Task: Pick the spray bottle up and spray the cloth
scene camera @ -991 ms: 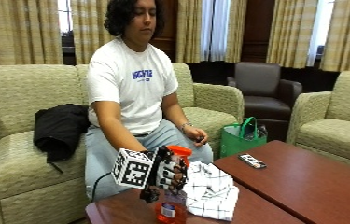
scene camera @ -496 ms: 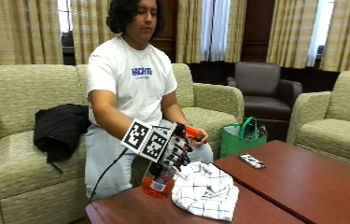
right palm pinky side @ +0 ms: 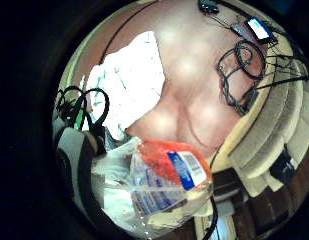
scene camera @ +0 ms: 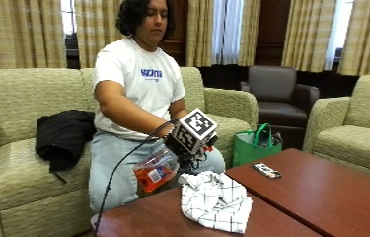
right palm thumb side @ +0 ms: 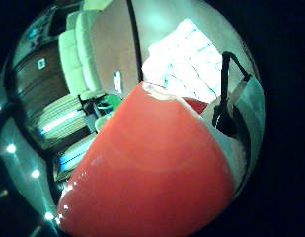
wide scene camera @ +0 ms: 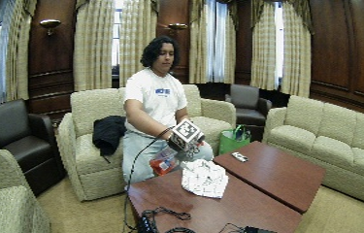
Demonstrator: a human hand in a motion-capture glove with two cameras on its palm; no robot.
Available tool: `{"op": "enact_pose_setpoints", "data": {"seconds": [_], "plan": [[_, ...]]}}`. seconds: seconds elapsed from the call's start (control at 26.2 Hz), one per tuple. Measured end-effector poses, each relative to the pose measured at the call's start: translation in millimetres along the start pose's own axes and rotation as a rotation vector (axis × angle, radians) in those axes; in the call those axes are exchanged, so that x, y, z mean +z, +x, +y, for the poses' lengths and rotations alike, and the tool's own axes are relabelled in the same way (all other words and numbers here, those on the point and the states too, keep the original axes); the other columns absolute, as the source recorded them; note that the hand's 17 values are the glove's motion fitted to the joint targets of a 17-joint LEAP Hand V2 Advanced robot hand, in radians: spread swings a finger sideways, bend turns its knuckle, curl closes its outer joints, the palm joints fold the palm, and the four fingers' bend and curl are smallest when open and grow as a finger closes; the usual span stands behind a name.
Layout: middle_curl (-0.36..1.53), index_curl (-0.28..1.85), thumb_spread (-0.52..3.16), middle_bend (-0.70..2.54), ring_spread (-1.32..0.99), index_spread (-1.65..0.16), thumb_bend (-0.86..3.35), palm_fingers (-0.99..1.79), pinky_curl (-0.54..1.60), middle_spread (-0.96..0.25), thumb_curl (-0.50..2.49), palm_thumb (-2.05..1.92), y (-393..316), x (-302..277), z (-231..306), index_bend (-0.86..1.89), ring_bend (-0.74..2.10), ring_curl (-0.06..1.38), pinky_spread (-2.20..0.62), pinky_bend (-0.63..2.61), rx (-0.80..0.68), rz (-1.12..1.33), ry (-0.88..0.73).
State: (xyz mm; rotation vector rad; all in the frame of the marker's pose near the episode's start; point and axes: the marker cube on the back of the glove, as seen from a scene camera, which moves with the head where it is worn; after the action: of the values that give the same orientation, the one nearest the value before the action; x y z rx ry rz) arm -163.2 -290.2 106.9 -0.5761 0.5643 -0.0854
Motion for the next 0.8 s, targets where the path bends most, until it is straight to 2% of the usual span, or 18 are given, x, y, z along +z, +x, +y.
{"op": "enact_pose_setpoints", "data": {"seconds": [0.42, 0.8], "plan": [[0.53, 0.54, 0.30, 0.59, -0.18, -0.26, -0.03, 1.37, 0.41, -0.18, 0.73, 0.92, -15, 42, -26, 0.36, 0.62, 0.47, -0.26, 0.43, 0.147, 0.286, -0.248], [0.53, 0.55, 0.29, 0.59, -0.18, -0.26, -0.03, 1.36, 0.40, -0.18, 0.76, 0.92, -19, 97, -41, 0.35, 0.63, 0.47, -0.26, 0.44, 0.246, 0.421, -0.370]]}}
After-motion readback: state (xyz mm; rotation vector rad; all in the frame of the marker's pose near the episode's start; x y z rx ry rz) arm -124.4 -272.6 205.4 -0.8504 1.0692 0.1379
